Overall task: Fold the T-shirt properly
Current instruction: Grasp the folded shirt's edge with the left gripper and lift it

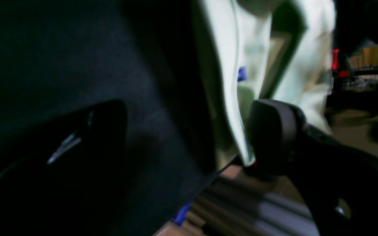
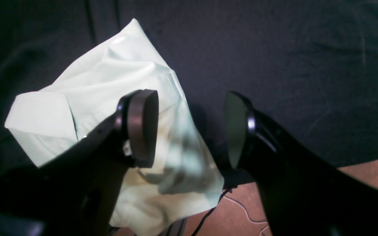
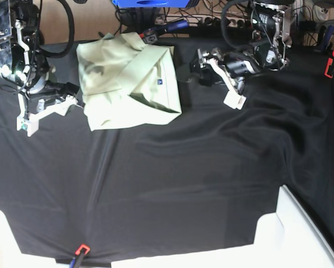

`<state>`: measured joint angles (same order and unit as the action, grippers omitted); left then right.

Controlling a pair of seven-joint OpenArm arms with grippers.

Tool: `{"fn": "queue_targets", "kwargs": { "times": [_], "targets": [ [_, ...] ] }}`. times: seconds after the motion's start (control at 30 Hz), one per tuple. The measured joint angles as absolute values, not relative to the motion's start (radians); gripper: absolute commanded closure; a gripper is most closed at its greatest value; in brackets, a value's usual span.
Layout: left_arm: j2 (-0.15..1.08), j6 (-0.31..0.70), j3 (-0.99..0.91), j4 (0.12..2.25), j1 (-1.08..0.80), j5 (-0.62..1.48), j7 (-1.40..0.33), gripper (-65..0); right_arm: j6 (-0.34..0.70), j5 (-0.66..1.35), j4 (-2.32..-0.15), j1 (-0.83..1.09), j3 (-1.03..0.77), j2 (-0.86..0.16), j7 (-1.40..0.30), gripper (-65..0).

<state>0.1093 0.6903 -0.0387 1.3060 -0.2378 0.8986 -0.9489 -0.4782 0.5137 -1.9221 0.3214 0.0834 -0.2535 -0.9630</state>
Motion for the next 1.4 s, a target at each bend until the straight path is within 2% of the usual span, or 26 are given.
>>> {"fn": "queue_targets", "kwargs": {
  "times": [0.27,0.57,0.93,0.97,1.03,1.2,1.4],
  "targets": [
    [0.038,0.69,-0.03,1.291,-0.229,0.888,-0.957,-54.1,-0.478,0.514,-1.922,0.321,0.083,-0.253,-0.963,-31.2],
    [-0.064,0.7,-0.029,1.285,-0.192,0.708,-0.951,-54.1,-0.478,0.514,-1.922,0.322,0.086,-0.253,-0.963,-31.2],
    [-0.049,0.729,0.152,1.007,0.002,0.76,-0.915,-53.2,-0.478,0.51,-1.921,0.336,0.085,-0.254,-0.961,-31.2],
    [-0.049,0.731,0.166,0.997,0.012,0.76,-0.915,-51.4,-0.478,0.51,-1.921,0.336,0.085,-0.253,-0.963,-31.2],
    [-0.052,0.724,0.178,0.982,0.026,0.743,-0.913,-40.6,-0.478,0.51,-1.921,0.335,0.085,-0.254,-0.963,-31.2],
    [-0.056,0.708,0.184,0.979,0.022,0.696,-0.933,0.0,-0.478,0.51,-1.922,0.335,0.085,-0.254,-0.963,-31.2],
    [-0.036,0.711,0.179,0.986,0.022,0.712,-0.939,0.0,-0.478,0.51,-1.922,0.335,0.085,-0.254,-0.963,-31.2]
  ]
}}
